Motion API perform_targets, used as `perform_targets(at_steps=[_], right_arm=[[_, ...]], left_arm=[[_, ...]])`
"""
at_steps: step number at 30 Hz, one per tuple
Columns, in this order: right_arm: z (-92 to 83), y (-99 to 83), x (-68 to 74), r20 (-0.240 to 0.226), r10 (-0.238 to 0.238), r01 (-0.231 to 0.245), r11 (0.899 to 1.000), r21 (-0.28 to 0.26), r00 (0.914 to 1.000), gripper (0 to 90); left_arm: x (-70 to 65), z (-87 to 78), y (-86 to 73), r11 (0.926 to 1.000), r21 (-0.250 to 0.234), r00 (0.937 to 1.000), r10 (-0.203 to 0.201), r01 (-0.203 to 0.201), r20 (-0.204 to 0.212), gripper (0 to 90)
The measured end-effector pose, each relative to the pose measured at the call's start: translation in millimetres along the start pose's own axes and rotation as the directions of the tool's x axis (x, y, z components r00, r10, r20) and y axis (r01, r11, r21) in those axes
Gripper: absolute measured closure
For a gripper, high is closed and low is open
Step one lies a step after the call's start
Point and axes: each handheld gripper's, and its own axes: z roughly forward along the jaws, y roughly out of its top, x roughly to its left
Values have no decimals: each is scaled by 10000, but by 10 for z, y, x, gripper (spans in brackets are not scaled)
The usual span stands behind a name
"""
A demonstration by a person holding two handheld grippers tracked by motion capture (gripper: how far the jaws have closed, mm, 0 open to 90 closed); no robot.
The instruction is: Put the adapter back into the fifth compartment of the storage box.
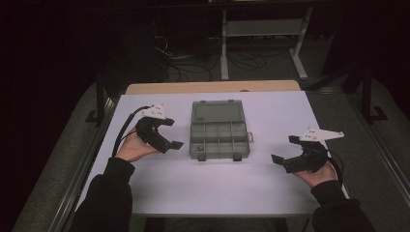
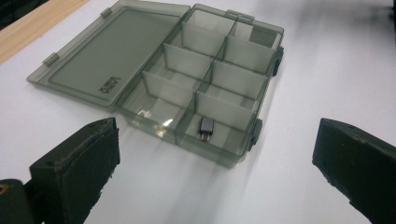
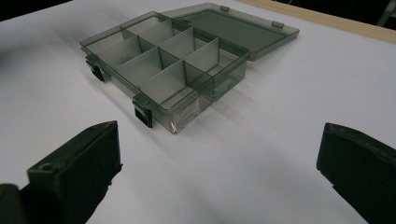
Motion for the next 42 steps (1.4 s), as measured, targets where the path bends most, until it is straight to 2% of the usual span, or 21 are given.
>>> perform_targets(at_steps=[13,25,26,29,30,34,35,40,41,42], right_arm=[[0,-2,-1,12,8,-8,10000,2,10000,0],[-1,-2,2,31,-16,16,10000,18,10000,0],[-4,-2,0,54,-9,9,10000,-20,10000,0],[-4,-2,0,63,-12,12,10000,-19,10000,0],[-2,-2,1,56,-27,27,10000,2,10000,0],[-2,-2,2,59,-26,26,10000,7,10000,0],[-7,-4,0,81,-16,16,10000,-6,10000,0],[-7,-6,-3,90,-11,11,10000,0,10000,0],[-9,-7,-3,99,-19,19,10000,-1,9999,0],[-9,-7,-3,99,-19,19,10000,-1,9999,0]], left_arm=[[-25,-171,-192,9996,-218,9993,-199,191,-328,9],[-46,-259,-355,9989,-307,9976,-381,364,-573,9],[-48,-286,-406,9983,-392,9970,-446,422,-627,9],[-48,-286,-406,9983,-392,9970,-446,422,-627,9],[-64,-301,-458,9976,-500,9961,-516,481,-722,9],[-72,-319,-481,9975,-509,9950,-541,499,-834,9],[-89,-349,-529,9961,-689,9930,-616,548,-1006,9],[-90,-374,-600,9955,-681,9914,-729,658,-1084,9],[-88,-391,-666,9931,-830,9889,-926,833,-1162,9],[-88,-391,-666,9931,-830,9889,-926,833,-1162,9]])
